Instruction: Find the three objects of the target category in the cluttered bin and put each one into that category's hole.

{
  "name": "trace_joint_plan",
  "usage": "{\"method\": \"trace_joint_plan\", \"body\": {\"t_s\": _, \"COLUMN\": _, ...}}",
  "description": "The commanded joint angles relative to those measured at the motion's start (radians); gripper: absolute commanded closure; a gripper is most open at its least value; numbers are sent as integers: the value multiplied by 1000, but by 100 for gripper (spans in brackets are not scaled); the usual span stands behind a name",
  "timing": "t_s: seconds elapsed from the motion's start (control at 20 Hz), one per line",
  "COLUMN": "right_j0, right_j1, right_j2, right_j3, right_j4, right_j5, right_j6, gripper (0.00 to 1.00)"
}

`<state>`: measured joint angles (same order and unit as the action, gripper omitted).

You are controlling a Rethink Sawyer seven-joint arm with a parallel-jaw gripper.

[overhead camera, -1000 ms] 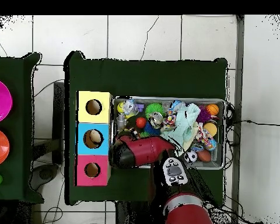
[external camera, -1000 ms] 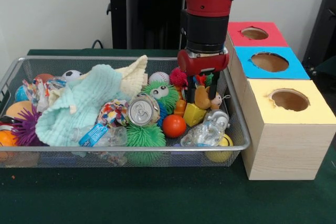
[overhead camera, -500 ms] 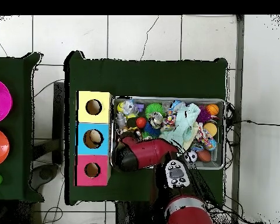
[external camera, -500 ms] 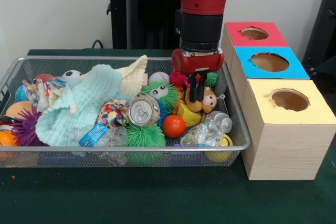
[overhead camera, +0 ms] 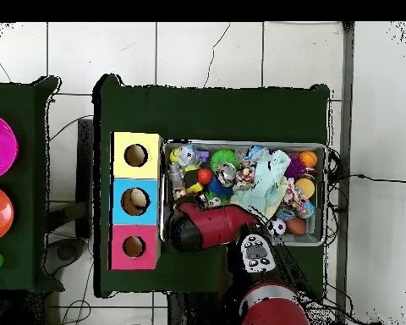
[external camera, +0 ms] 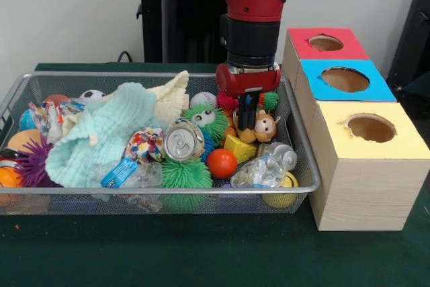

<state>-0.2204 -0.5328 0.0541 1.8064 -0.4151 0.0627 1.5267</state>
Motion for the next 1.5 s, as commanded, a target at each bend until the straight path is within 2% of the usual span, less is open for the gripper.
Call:
{"method": "trace_joint_plan", "body": {"t_s": 0.05, "right_j0": -33, "right_j1": 47, "right_j2": 29, "right_j3": 48, "right_j4": -24, "right_j5": -13, "right_j6": 130, "gripper": 100}}
{"method": "trace_joint_plan", "body": {"t_s": 0.15, "right_j0": -40, "right_j1": 22, "right_j2": 48, "right_j3": 42, "right_j4": -21, "right_j5": 18, "right_j6": 111, "gripper": 100}}
{"method": "trace_joint_plan", "body": {"t_s": 0.45, "right_j0": -82, "right_j1": -131, "right_j2": 116, "right_j3": 76, "right_j4": 28, "right_j5": 197, "right_j6": 48, "gripper": 100}}
{"method": "trace_joint_plan", "body": {"t_s": 0.75, "right_j0": -79, "right_j1": -127, "right_j2": 111, "right_j3": 82, "right_j4": 26, "right_j5": 186, "right_j6": 81, "gripper": 100}}
{"method": "trace_joint_plan", "body": {"t_s": 0.8, "right_j0": -78, "right_j1": -126, "right_j2": 112, "right_j3": 83, "right_j4": 24, "right_j5": 182, "right_j6": 86, "gripper": 0}}
{"method": "trace_joint_plan", "body": {"t_s": 1.5, "right_j0": -41, "right_j1": -111, "right_j2": 101, "right_j3": 96, "right_j4": 23, "right_j5": 130, "right_j6": 132, "gripper": 0}}
